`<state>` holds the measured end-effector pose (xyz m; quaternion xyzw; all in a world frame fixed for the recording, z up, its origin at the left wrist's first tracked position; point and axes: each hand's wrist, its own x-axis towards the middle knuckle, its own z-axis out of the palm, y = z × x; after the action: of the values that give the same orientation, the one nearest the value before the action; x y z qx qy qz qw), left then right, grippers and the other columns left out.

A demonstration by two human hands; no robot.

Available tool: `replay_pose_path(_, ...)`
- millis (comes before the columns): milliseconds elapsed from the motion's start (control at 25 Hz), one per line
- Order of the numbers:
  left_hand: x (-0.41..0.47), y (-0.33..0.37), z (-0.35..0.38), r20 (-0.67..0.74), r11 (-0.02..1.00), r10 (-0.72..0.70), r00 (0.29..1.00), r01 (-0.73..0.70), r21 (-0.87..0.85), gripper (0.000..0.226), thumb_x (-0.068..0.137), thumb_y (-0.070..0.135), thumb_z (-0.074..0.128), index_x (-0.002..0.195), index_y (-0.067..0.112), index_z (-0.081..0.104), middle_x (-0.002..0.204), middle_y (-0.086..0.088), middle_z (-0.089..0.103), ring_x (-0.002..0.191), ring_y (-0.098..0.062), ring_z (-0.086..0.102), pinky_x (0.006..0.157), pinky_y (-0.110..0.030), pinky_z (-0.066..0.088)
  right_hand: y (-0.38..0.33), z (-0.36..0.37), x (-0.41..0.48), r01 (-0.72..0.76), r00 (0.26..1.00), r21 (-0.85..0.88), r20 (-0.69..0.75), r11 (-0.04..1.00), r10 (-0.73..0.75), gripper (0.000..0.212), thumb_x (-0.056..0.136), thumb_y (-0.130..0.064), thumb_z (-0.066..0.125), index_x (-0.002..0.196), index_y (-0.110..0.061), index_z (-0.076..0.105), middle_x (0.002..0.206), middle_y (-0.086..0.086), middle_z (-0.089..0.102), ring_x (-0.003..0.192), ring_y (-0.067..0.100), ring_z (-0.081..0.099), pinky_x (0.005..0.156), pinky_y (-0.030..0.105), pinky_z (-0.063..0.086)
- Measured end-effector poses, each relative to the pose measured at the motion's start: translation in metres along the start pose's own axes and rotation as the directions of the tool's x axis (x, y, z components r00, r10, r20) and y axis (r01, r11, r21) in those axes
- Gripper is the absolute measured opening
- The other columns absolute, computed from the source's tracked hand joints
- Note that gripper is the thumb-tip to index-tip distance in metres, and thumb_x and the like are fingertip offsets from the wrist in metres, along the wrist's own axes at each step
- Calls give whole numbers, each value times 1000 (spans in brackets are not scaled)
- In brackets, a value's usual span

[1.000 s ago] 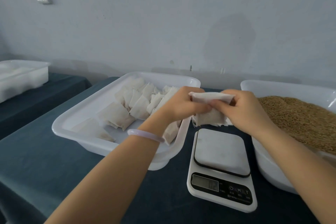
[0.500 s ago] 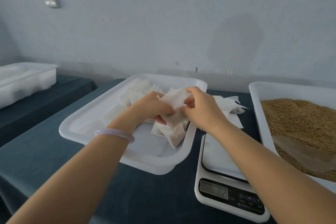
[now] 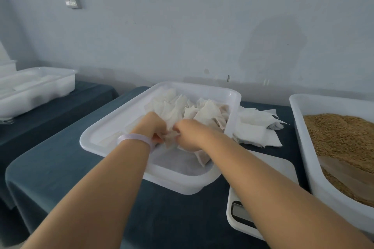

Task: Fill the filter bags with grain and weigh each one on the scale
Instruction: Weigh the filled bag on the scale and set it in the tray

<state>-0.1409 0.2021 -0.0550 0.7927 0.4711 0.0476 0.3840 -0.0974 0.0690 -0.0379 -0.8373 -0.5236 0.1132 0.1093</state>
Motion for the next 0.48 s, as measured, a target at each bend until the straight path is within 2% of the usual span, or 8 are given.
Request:
replay_pose_path(40, 0, -2, 0, 17, 999, -15, 1000, 14, 53, 16, 83, -4, 54, 69, 3, 55, 52, -10, 63, 51, -18, 59, 53, -22, 52, -8, 4, 6, 11, 997, -36, 71, 999, -9, 29, 95, -16, 47, 121, -7, 56, 121, 14, 58, 111, 31, 55, 79, 30, 38)
replay_pose_path(80, 0, -3, 0, 28, 998, -28, 999, 26, 60, 13, 85, -3, 54, 74, 2, 58, 66, -9, 68, 55, -16, 58, 51, -20, 49, -14, 9, 11, 16, 992, -71, 124, 997, -8, 30, 94, -14, 47, 122, -6, 55, 121, 15, 58, 111, 31, 55, 80, 31, 39)
replay_pose_path(120, 1, -3, -1, 30, 999, -37, 999, 36, 35, 8, 87, -4, 54, 86, -1, 61, 86, -11, 70, 62, -16, 57, 48, -20, 46, -17, 13, 15, 20, 988, -97, 157, 995, -5, 30, 94, -13, 47, 122, -6, 54, 122, 15, 57, 112, 31, 54, 82, 32, 40)
replay_pose_path(160, 4, -5, -1, 19, 999, -35, 999, 35, -4, 18, 89, -5, 52, 105, -4, 60, 108, -15, 66, 72, -18, 57, 50, -22, 47, -19, 15, 20, 21, 984, -113, 180, 993, -1, 31, 94, -12, 47, 123, -6, 53, 123, 15, 57, 112, 31, 54, 84, 33, 41)
replay_pose_path(240, 7, -8, 0, 21, 996, -54, 998, 56, -70, 40, 92, -5, 45, 132, -3, 46, 132, -16, 54, 94, -23, 59, 73, -30, 54, -16, 20, 24, 8, 974, -128, 225, 992, 22, 34, 94, -13, 48, 128, -7, 50, 128, 14, 53, 116, 31, 51, 92, 37, 40)
replay_pose_path(320, 10, -14, 0, 23, 989, -67, 997, 69, -131, 41, 93, -4, 39, 133, -2, 45, 133, -19, 53, 112, -31, 58, 98, -40, 47, -12, 23, 25, -32, 961, -110, 270, 993, 61, 41, 96, -15, 47, 136, -8, 43, 137, 13, 46, 124, 32, 45, 99, 38, 35)
replay_pose_path(400, 13, -17, 0, -34, 985, -64, 997, 58, -162, 35, 91, -3, 38, 123, -7, 52, 126, -27, 57, 114, -39, 57, 101, -48, 44, -9, 23, 24, -54, 953, -78, 294, 995, 75, 44, 98, -15, 41, 141, -8, 37, 143, 14, 39, 130, 31, 37, 104, 37, 29)
replay_pose_path(480, 14, -16, -1, -99, 995, -50, 994, 40, -96, 30, 92, -1, 39, 117, -6, 56, 120, -24, 60, 111, -36, 59, 96, -42, 48, -8, 20, 22, -43, 972, -39, 228, 998, 51, 45, 96, -11, 42, 140, -9, 40, 142, 14, 42, 129, 32, 40, 104, 38, 31)
